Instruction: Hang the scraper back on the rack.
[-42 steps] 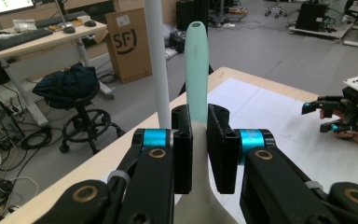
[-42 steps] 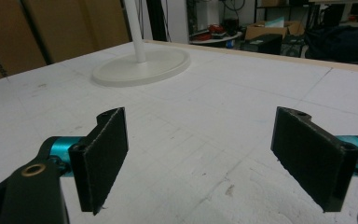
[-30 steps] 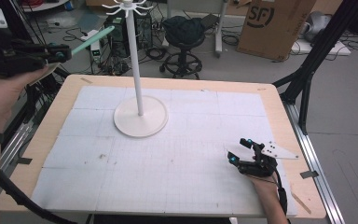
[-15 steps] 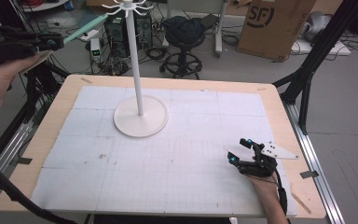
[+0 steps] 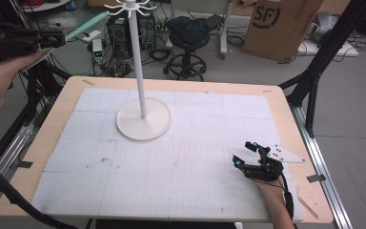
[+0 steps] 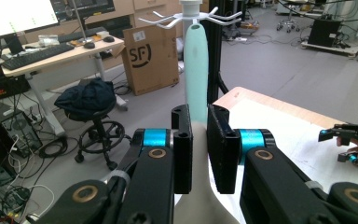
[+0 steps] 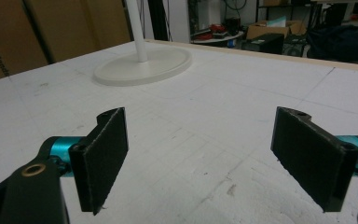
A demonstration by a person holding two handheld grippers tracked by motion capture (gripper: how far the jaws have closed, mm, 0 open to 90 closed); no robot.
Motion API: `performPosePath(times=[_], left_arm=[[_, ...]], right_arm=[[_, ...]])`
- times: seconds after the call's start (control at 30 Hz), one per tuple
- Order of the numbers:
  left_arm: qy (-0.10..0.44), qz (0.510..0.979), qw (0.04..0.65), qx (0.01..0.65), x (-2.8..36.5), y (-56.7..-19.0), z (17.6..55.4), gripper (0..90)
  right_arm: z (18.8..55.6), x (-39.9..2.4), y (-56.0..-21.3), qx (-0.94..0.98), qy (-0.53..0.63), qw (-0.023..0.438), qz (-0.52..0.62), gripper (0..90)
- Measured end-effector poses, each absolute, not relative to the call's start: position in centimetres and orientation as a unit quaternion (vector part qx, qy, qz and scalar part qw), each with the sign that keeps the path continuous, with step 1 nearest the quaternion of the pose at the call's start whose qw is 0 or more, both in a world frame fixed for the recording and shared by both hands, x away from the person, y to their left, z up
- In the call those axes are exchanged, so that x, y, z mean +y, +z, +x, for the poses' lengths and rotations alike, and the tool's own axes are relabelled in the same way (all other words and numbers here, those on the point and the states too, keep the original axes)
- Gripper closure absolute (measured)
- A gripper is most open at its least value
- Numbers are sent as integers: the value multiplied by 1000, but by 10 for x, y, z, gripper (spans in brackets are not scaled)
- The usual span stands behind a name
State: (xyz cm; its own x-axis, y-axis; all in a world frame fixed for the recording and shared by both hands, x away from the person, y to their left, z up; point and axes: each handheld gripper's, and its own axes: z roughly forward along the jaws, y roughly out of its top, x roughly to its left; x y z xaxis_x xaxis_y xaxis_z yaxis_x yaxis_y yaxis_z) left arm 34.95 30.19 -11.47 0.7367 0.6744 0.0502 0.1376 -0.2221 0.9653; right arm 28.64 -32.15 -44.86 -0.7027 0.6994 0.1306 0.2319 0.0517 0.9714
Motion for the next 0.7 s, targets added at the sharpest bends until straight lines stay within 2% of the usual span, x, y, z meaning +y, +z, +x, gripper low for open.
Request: performPosePath(times=[0.7], left_arm=[[238, 751, 553, 268, 297, -117, 353, 809]], right_arm=[[286, -322, -449, 699, 602, 194, 333, 179]])
